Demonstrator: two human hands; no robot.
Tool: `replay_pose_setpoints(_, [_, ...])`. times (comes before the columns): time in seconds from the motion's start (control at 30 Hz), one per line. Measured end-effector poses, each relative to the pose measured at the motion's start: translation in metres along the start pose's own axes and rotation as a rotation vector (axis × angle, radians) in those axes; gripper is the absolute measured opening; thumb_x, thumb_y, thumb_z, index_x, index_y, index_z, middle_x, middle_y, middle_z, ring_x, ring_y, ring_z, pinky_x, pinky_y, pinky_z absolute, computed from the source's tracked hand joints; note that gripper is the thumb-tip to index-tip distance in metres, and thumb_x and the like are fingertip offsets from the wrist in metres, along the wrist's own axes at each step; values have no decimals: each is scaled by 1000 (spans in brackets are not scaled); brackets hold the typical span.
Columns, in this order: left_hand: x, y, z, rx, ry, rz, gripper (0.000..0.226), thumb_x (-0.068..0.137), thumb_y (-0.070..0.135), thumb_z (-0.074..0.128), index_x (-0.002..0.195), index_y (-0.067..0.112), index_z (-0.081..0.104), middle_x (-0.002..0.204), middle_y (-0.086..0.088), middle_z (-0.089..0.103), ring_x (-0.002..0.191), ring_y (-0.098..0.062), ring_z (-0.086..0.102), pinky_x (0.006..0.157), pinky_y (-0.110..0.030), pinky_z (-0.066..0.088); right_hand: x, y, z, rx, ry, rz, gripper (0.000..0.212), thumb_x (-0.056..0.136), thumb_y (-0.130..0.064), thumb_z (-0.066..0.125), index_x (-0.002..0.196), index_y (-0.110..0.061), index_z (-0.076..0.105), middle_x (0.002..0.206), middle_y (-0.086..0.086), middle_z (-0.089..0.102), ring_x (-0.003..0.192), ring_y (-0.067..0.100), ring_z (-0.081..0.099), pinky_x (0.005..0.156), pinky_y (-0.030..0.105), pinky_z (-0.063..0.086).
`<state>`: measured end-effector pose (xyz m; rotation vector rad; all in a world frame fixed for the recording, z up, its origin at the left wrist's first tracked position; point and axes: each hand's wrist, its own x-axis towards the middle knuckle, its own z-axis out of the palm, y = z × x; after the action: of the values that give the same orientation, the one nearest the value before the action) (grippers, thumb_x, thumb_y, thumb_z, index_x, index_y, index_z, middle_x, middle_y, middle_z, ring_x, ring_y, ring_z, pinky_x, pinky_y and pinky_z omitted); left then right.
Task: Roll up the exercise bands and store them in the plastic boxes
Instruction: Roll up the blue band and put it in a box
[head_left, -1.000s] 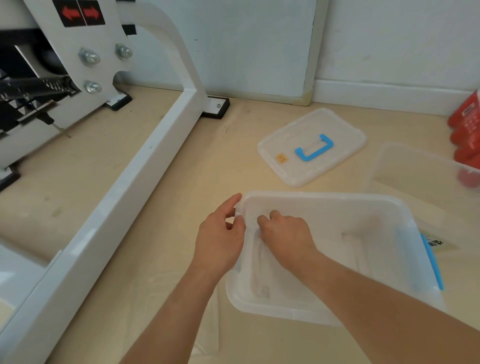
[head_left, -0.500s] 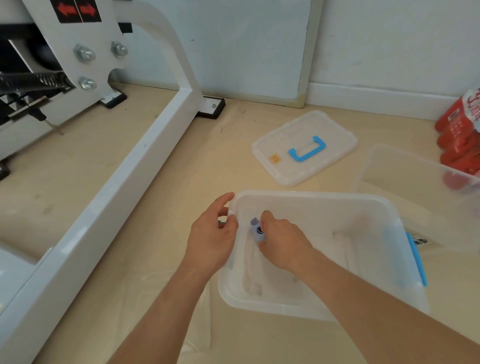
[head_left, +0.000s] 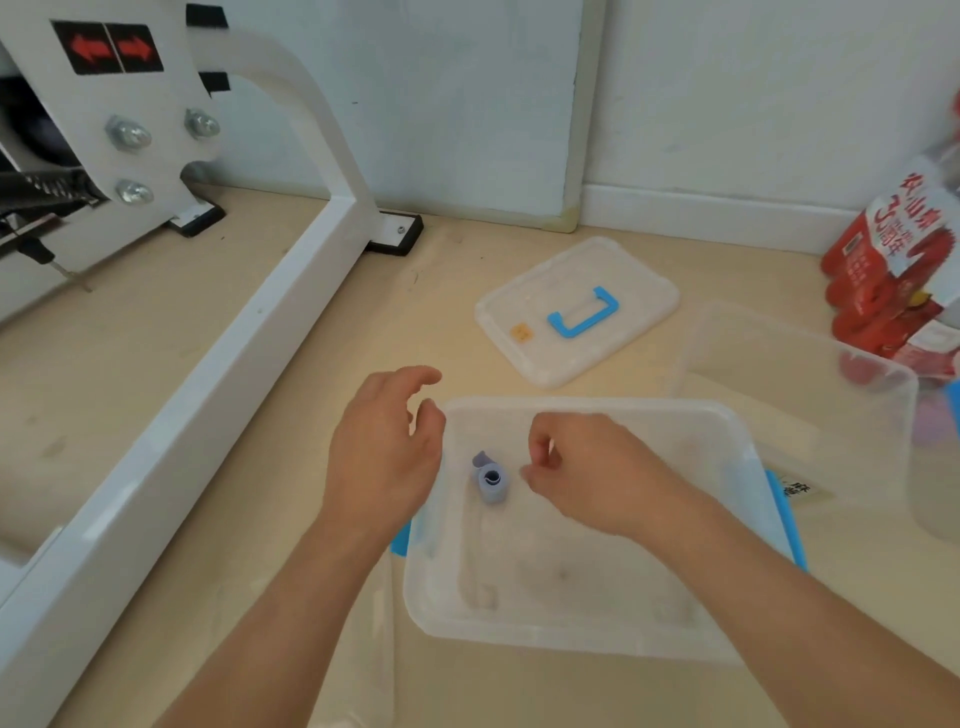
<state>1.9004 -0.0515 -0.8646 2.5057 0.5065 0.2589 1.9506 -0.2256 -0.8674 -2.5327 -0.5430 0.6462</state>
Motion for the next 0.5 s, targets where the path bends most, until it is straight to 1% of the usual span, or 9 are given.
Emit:
replay_pose_setpoints(0.07, [18, 16, -3, 32, -64, 62, 27, 92, 22, 44, 108, 32, 64, 102, 14, 57, 78, -4, 52, 73, -21, 34, -6, 3, -29, 67, 189, -39, 12, 87, -34, 56, 79, -26, 54, 77, -8, 64, 71, 15, 60, 66, 30, 49])
replay_pose_setpoints(0.13, [43, 34, -2, 78, -173, 107, 26, 91, 21, 45, 102, 29, 67, 92, 13, 60, 78, -7, 52, 71, -23, 35, -4, 16, -54, 42, 309, -67, 8, 90, -35, 53, 87, -29, 57, 86, -14, 65, 82, 13, 61, 74, 33, 50])
replay_pose_setpoints(0.17, [58, 42, 1, 106, -249, 116, 27, 91, 20, 45, 101, 28, 69, 90, 12, 62, 81, -10, 54, 71, -23, 36, -1, 23, -61, 20, 298, -51, 12, 92, -36, 50, 97, -31, 60, 95, -15, 65, 92, 13, 61, 81, 34, 49])
replay_pose_setpoints(0.2, [73, 49, 6, 135, -334, 122, 27, 91, 20, 46, 102, 26, 69, 95, 9, 65, 86, -12, 57, 74, -24, 39, 1, 31, -66, 5, 250, -18, 20, 94, -38, 47, 108, -32, 60, 105, -15, 64, 101, 13, 59, 88, 35, 47])
replay_pose_setpoints(0.27, [105, 63, 21, 218, -505, 147, 28, 92, 19, 47, 106, 23, 70, 112, 5, 67, 103, -16, 59, 86, -26, 45, 6, 46, -64, 21, 147, 48, 31, 95, -41, 45, 122, -32, 58, 120, -9, 64, 112, 14, 57, 96, 35, 44])
replay_pose_setpoints(0.33, [131, 75, 41, 350, -672, 214, 30, 93, 19, 47, 114, 21, 68, 122, 4, 64, 112, -17, 57, 98, -31, 44, 6, 55, -58, 47, 104, 72, 36, 95, -42, 43, 126, -31, 57, 125, -5, 64, 116, 16, 56, 99, 37, 43])
replay_pose_setpoints(0.37, [141, 80, 55, 442, -760, 259, 32, 93, 18, 46, 119, 19, 65, 123, 4, 62, 114, -17, 56, 101, -33, 43, 6, 58, -55, 44, 100, 76, 38, 96, -44, 41, 128, -30, 56, 126, -4, 63, 118, 16, 56, 100, 37, 43])
replay_pose_setpoints(0.43, [153, 88, 83, 654, -902, 345, 36, 94, 16, 42, 126, 13, 59, 122, 0, 58, 114, -19, 54, 100, -32, 40, 5, 63, -53, -8, 106, 86, 41, 96, -47, 37, 131, -30, 52, 128, -4, 62, 119, 17, 55, 99, 36, 43])
replay_pose_setpoints(0.5, [162, 97, 111, 763, -927, 407, 39, 94, 22, 44, 130, 14, 54, 133, -3, 55, 119, -25, 53, 98, -34, 41, 2, 68, -53, -34, 142, 103, 44, 97, -49, 34, 134, -31, 49, 131, -5, 60, 121, 16, 53, 99, 34, 42])
